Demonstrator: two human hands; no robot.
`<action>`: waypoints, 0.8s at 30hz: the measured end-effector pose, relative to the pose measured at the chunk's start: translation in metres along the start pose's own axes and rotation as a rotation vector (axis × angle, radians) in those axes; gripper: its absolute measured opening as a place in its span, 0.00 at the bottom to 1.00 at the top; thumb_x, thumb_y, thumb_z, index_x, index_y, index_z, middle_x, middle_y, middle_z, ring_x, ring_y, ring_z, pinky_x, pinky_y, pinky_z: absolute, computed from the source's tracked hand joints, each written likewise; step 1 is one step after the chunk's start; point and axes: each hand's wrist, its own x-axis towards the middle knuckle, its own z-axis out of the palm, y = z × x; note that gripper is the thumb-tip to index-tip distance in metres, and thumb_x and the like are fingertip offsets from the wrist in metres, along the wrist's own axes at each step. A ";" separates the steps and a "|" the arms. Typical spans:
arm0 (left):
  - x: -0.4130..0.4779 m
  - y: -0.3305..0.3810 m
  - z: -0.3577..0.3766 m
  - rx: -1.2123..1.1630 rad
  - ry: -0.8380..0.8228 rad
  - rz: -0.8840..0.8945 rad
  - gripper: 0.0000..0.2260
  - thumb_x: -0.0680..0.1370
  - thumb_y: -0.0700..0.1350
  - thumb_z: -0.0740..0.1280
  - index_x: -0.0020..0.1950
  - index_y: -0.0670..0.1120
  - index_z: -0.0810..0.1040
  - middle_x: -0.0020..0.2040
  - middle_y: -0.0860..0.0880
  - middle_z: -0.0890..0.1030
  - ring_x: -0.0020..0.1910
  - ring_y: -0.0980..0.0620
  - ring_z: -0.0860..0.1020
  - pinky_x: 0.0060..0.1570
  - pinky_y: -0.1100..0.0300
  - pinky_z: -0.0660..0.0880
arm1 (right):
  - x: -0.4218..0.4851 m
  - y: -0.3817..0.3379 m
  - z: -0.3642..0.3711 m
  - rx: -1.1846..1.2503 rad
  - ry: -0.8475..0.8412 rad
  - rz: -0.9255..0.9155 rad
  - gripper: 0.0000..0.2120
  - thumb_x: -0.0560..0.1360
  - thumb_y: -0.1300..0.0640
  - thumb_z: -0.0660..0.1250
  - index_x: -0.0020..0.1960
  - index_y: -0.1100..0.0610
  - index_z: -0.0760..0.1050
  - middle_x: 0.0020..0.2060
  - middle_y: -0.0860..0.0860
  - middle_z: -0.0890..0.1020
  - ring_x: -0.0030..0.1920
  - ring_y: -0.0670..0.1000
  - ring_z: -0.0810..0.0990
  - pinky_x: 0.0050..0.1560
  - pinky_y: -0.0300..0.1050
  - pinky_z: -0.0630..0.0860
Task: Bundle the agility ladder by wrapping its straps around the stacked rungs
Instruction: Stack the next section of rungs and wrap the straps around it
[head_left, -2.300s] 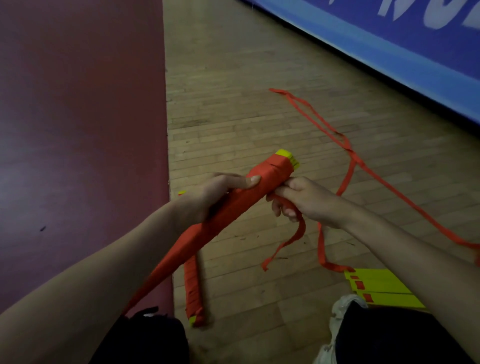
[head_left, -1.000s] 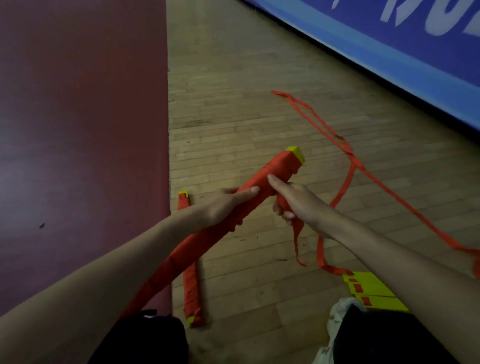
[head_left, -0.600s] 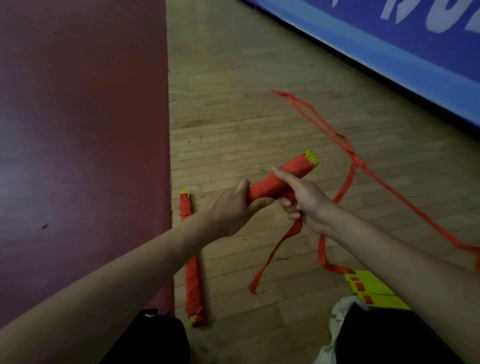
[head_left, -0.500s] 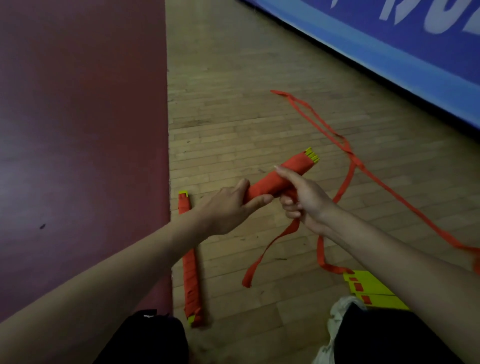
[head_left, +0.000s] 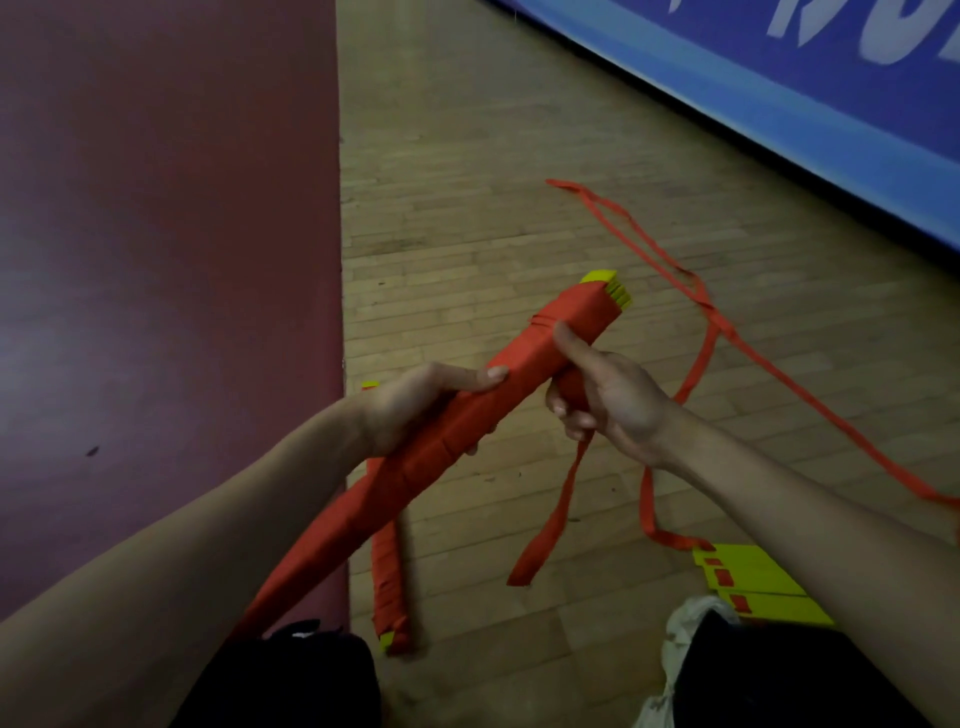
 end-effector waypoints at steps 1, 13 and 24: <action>0.000 0.001 0.001 0.024 0.024 -0.017 0.22 0.69 0.57 0.71 0.51 0.41 0.77 0.41 0.44 0.78 0.34 0.50 0.77 0.36 0.58 0.72 | 0.001 0.002 0.001 -0.047 0.023 0.001 0.25 0.75 0.38 0.58 0.44 0.61 0.73 0.24 0.53 0.74 0.20 0.47 0.63 0.24 0.39 0.66; 0.011 0.001 0.017 0.374 0.413 0.081 0.17 0.72 0.59 0.72 0.50 0.48 0.78 0.43 0.51 0.82 0.43 0.51 0.81 0.47 0.57 0.78 | 0.010 0.015 -0.005 -0.176 0.175 0.102 0.26 0.82 0.43 0.54 0.48 0.66 0.77 0.24 0.51 0.74 0.20 0.44 0.64 0.25 0.39 0.66; 0.014 -0.003 0.031 0.969 0.567 0.282 0.20 0.73 0.65 0.66 0.53 0.51 0.77 0.43 0.50 0.82 0.43 0.49 0.80 0.45 0.51 0.77 | 0.007 0.003 -0.008 -0.095 0.202 0.266 0.31 0.74 0.31 0.57 0.43 0.61 0.76 0.26 0.51 0.73 0.20 0.45 0.62 0.23 0.37 0.62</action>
